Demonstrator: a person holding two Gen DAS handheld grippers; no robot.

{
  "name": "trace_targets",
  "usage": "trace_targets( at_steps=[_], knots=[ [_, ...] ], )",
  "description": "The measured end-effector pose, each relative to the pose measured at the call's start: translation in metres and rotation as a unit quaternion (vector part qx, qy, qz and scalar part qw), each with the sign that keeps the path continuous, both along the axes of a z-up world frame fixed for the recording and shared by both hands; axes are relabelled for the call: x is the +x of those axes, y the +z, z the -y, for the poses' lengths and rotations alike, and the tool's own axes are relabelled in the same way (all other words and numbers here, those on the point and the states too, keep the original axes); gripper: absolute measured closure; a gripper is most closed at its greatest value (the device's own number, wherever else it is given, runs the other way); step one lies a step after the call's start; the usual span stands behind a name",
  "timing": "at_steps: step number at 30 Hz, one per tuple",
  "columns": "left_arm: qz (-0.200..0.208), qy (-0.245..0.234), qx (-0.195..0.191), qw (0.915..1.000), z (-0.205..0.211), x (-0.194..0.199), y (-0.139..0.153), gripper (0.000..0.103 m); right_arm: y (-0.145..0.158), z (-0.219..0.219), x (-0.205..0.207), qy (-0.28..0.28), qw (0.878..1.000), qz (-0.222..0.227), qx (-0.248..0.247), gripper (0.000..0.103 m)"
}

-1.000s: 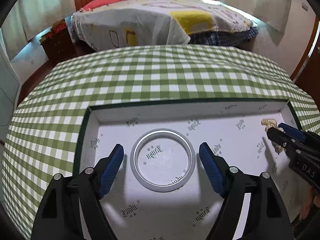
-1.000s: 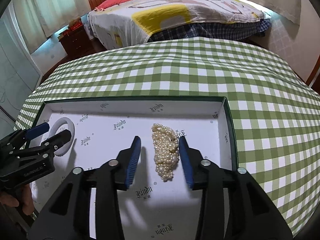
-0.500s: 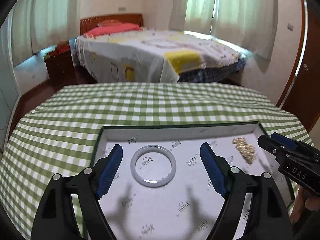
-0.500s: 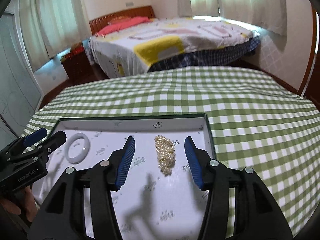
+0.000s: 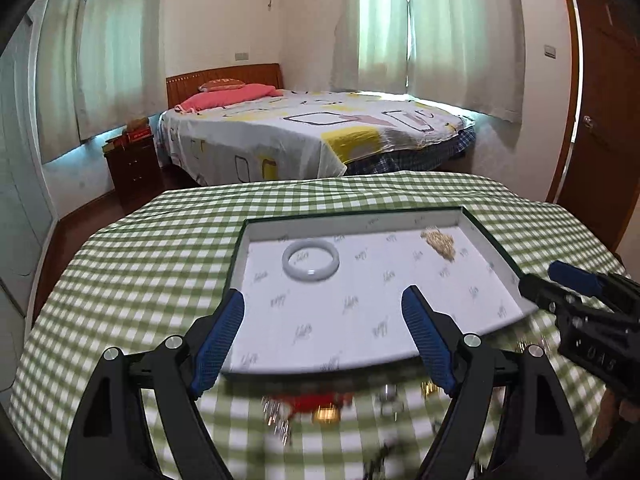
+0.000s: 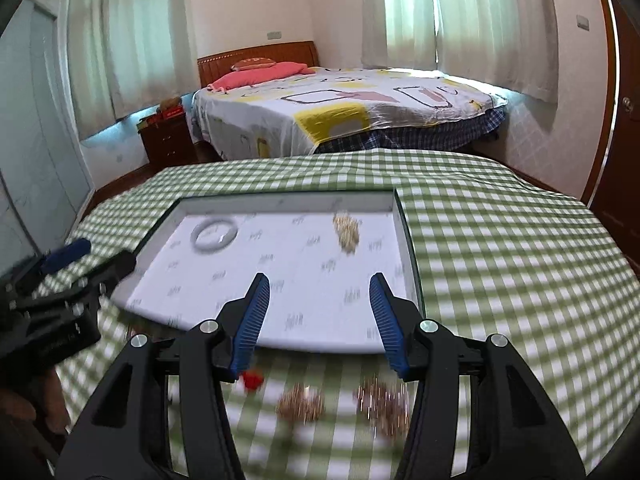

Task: Organize jewelry
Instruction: 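Withdraw both grippers from the box back toward the loose jewelry, then close the right gripper on the black beaded pendant cord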

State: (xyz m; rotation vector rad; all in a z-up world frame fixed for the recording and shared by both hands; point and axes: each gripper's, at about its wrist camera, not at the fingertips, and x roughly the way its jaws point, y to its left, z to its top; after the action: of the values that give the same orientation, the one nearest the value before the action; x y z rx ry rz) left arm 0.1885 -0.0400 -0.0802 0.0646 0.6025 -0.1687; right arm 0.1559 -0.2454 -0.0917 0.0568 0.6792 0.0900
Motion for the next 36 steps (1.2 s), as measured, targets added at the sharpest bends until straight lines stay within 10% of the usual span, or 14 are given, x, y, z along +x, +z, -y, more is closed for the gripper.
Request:
trace_targets(
  at_steps=[15,36],
  knots=[
    [0.008,0.040,0.037,0.9985,-0.027,-0.091,-0.030,0.025,-0.039,-0.030,-0.092,0.036,0.999,-0.004,0.004,0.052],
    [-0.022,0.046,0.021,0.9985,-0.034,-0.110,-0.054,0.025,-0.072,-0.051,-0.094,0.075,0.995,-0.063,-0.003,0.079]
  ],
)
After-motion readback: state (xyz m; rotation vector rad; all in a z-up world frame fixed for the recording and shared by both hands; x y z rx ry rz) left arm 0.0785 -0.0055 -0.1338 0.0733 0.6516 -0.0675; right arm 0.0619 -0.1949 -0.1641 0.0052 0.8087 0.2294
